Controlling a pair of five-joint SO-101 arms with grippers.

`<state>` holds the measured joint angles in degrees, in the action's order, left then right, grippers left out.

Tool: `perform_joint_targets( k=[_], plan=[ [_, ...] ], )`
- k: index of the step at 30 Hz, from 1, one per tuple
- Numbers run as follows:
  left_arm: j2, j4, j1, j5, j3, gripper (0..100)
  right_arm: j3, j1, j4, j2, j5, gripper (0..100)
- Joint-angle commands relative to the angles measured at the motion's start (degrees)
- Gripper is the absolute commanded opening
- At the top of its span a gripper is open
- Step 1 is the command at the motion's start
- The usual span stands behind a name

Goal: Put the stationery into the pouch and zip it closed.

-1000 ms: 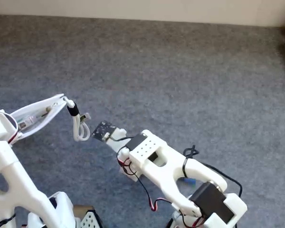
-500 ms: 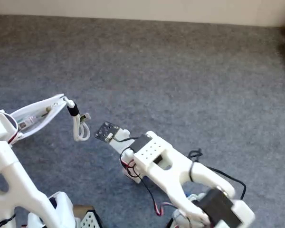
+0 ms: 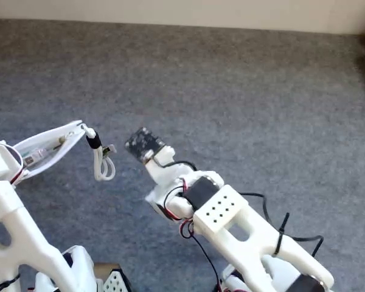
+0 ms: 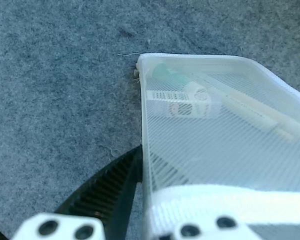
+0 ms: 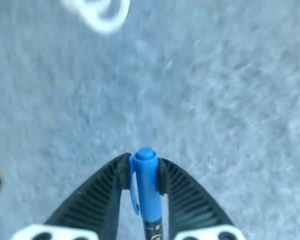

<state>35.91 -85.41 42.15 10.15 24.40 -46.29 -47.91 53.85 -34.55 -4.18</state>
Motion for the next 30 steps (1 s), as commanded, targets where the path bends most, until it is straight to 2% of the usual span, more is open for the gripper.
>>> perform_joint_targets(
  k=[1, 8, 15, 20, 30],
  plan=[
    [-0.9, 1.2, 0.8, 0.5, 0.4, 0, 4.4, 0.3, -3.8, -4.8, 4.5, 0.5],
    [-0.9, 1.2, 0.8, 0.5, 0.4, 0, 4.3, 0.0, -10.3, -12.4, 8.5, 0.6],
    [-0.9, 1.2, 0.8, 0.5, 0.4, 0, 3.9, 0.0, -22.0, -18.9, 13.5, 0.6],
    [-0.9, 1.2, 0.9, 0.5, 0.3, 0, 3.8, -0.1, -26.5, -22.9, 13.5, 0.6],
    [-0.9, 2.1, 0.9, 0.5, 0.5, 0, 3.7, -5.1, -35.9, -32.2, 13.5, 0.6]
  ],
)
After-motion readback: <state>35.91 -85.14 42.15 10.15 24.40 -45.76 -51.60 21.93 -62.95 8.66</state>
